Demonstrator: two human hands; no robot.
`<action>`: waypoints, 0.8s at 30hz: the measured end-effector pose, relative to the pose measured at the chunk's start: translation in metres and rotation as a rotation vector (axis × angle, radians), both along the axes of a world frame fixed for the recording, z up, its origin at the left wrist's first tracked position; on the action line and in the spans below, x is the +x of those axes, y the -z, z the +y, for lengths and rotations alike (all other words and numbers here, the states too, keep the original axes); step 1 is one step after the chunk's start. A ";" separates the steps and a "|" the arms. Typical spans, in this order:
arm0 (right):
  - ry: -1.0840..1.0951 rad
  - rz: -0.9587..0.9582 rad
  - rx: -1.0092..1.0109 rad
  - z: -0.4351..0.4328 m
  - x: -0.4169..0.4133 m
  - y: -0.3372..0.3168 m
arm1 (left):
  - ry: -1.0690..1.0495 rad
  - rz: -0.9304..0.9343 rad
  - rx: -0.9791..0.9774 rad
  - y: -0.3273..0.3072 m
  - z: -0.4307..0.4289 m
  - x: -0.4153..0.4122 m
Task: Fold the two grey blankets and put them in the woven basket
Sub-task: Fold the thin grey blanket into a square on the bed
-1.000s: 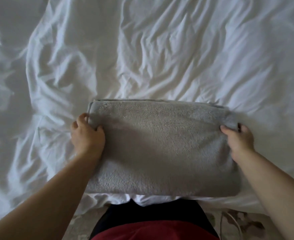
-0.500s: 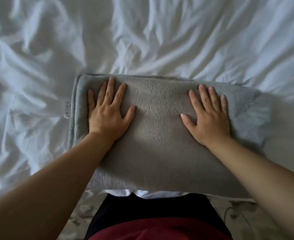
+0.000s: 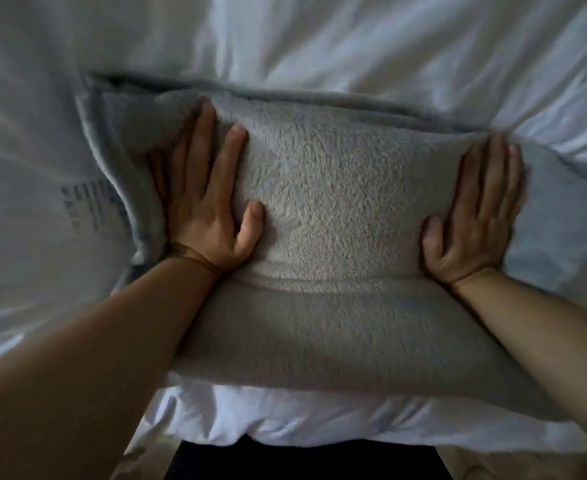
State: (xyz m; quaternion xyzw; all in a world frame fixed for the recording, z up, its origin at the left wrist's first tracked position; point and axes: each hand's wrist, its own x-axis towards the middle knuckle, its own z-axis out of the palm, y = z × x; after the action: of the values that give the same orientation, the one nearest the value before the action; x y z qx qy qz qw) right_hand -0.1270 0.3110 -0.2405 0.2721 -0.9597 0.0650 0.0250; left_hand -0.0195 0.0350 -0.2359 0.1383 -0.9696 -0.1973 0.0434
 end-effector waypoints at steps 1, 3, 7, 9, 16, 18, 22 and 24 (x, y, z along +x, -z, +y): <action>-0.014 0.019 -0.019 0.000 0.000 0.008 | 0.010 0.018 -0.016 0.008 0.000 0.001; -0.041 0.055 -0.033 0.002 -0.002 0.020 | 0.032 0.058 -0.035 0.019 -0.002 0.001; -0.035 0.070 -0.054 0.003 0.000 0.014 | 0.013 0.079 -0.003 0.012 -0.001 0.003; -0.003 0.034 -0.020 -0.001 0.000 -0.002 | -0.001 0.029 -0.002 -0.005 0.000 0.003; 0.079 -0.236 0.212 0.021 0.013 -0.088 | -0.054 -0.321 0.063 -0.086 0.008 0.010; 0.169 -0.273 0.299 0.047 0.022 -0.105 | -0.099 -0.409 0.105 -0.108 0.027 0.023; 0.536 -0.399 0.039 0.079 0.033 -0.121 | -0.033 -0.556 0.147 -0.129 0.107 0.060; 0.855 -0.479 -0.247 0.085 0.031 -0.124 | -0.043 -0.598 0.112 -0.128 0.143 0.076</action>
State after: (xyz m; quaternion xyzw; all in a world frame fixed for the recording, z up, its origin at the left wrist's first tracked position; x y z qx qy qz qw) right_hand -0.0964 0.3956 -0.1166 -0.1729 -0.9493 0.2226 -0.1395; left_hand 0.0570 0.1775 -0.1081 0.2128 -0.9238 -0.2001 -0.2474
